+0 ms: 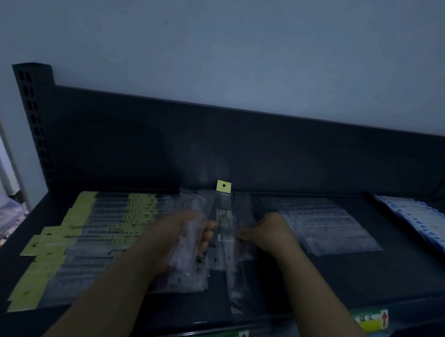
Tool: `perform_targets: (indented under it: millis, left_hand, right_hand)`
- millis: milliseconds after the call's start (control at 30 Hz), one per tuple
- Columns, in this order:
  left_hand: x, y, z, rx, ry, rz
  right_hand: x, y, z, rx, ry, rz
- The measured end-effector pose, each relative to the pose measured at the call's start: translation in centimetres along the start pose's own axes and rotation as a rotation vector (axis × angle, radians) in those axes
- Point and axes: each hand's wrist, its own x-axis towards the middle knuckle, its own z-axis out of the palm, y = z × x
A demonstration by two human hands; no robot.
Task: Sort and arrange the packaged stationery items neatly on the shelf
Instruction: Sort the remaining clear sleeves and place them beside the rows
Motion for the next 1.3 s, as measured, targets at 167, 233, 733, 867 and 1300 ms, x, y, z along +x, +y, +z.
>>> perform_targets:
  millis: [167,233,733,867,1300]
  left_hand:
    - [0.2,-0.2,0.3,-0.035,0.076,0.033]
    - [0.2,-0.3,0.6,-0.06,0.066,0.035]
    - [0.8,-0.4,-0.6,-0.101,0.098,0.155]
    - [0.6,-0.1,-0.5,-0.212,0.043,0.134]
    - [0.6,-0.7,0.0,-0.038,-0.048,0.066]
  right_hand:
    - [-1.6,0.8,-0.9,0.334,-0.002,-0.026]
    - [-3.0,0.5,-1.1,0.521,-0.096,-0.089]
    - [-5.9,-0.1,0.3,-0.161,0.021,-0.224]
    - [-6.3,-0.1,0.7,-0.331,-0.017,-0.139]
    - [-6.9,1.4,-1.5,0.607,-0.502,-0.178]
